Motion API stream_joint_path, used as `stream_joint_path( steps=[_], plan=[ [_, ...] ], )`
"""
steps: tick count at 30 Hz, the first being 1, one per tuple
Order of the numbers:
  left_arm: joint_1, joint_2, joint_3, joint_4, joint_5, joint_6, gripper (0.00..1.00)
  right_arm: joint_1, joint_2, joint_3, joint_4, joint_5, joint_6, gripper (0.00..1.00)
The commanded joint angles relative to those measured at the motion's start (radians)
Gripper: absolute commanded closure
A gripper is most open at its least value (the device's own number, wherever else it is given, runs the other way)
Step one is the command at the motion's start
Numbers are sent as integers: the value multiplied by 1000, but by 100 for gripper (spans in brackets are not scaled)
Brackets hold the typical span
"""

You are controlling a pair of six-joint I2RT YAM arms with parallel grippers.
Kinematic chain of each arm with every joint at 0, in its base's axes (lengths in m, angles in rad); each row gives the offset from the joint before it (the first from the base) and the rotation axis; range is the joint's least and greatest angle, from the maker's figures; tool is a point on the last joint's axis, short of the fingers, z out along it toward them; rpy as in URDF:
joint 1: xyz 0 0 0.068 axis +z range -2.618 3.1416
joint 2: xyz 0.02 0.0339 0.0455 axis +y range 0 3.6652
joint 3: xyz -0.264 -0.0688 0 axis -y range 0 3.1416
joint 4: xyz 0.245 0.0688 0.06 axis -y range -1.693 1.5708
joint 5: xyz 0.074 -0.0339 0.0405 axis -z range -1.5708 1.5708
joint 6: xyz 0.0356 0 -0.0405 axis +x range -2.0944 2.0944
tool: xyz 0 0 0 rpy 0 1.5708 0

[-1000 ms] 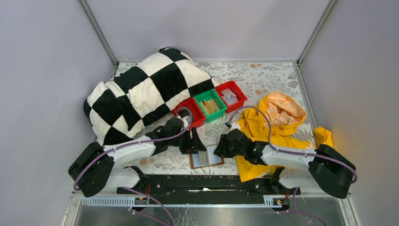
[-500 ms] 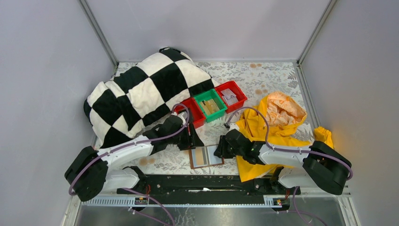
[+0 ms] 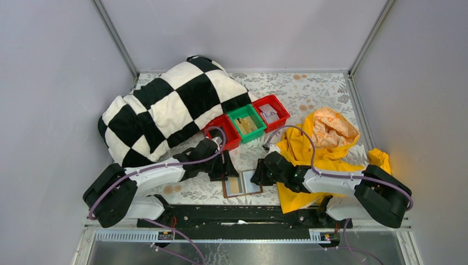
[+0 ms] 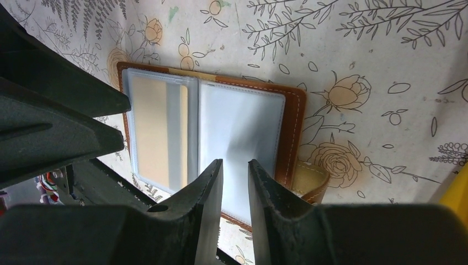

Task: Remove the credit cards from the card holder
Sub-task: Remove the credit card from the card holder.

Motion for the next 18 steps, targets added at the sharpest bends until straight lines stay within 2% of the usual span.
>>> stream_joint_path(
  steps=[1, 15, 18],
  plan=[
    [-9, 3, 1, 37, -7, -5, 36, 3, 11, 12, 26, -4, -7, 69],
    [-33, 38, 25, 40, -20, 1, 36, 2, 12, 12, 24, -4, -9, 69],
    [-33, 32, 18, 83, 10, -8, 36, 3, 13, 13, 26, -4, -11, 69]
  ],
)
